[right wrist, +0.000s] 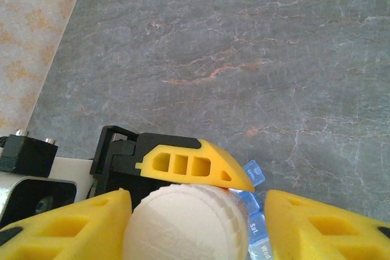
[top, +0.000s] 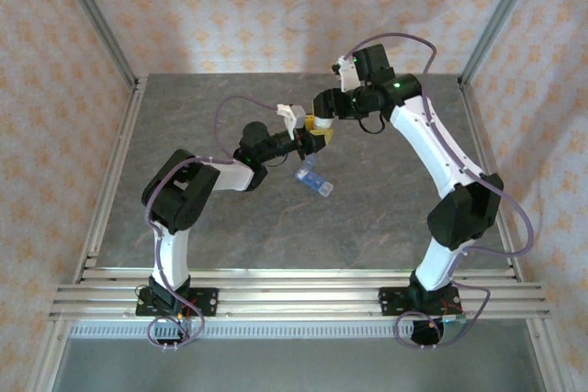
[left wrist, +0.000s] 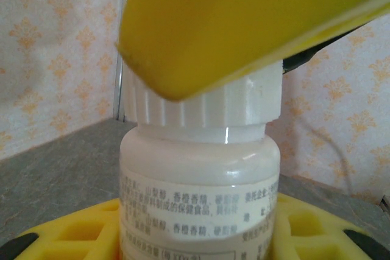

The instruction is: Sort the pills into containers

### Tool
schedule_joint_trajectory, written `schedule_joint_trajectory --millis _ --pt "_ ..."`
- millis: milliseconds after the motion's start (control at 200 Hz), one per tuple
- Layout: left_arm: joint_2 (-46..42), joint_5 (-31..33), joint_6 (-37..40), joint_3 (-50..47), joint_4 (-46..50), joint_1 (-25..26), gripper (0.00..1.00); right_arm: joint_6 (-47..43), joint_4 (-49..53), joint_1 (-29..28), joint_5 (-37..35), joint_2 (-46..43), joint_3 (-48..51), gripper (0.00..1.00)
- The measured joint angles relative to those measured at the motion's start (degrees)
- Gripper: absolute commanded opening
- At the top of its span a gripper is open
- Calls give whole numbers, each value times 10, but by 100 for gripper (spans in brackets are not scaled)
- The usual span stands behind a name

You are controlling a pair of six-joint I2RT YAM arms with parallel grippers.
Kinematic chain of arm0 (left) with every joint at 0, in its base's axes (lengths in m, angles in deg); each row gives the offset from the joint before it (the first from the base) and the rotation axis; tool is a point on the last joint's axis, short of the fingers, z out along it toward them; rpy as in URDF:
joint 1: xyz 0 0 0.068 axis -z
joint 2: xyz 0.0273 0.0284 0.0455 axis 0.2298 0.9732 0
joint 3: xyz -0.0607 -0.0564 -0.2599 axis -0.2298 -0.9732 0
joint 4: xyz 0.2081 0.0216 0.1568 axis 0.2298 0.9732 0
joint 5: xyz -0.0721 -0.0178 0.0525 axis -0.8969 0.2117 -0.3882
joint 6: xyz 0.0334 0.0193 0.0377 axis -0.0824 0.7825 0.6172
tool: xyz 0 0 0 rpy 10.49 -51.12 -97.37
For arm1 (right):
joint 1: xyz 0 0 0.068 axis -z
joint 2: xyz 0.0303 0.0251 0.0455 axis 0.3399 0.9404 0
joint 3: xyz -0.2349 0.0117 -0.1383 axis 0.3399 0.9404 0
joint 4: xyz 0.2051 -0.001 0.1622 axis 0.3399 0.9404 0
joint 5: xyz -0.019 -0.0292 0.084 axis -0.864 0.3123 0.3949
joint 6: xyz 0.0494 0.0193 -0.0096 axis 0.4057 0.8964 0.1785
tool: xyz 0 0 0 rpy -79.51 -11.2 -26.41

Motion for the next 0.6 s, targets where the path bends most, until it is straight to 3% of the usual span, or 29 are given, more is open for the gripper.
schedule_joint_trajectory --millis 240,420,601 --pt "0 -1 -4 0 2 0 0 -3 -5 -1 6 1 -1 27" --pt "0 0 -8 0 2 -3 0 2 -27 -1 4 -5 14 21" --pt "0 0 -10 0 3 -2 0 23 -108 -1 -2 -50 93 19"
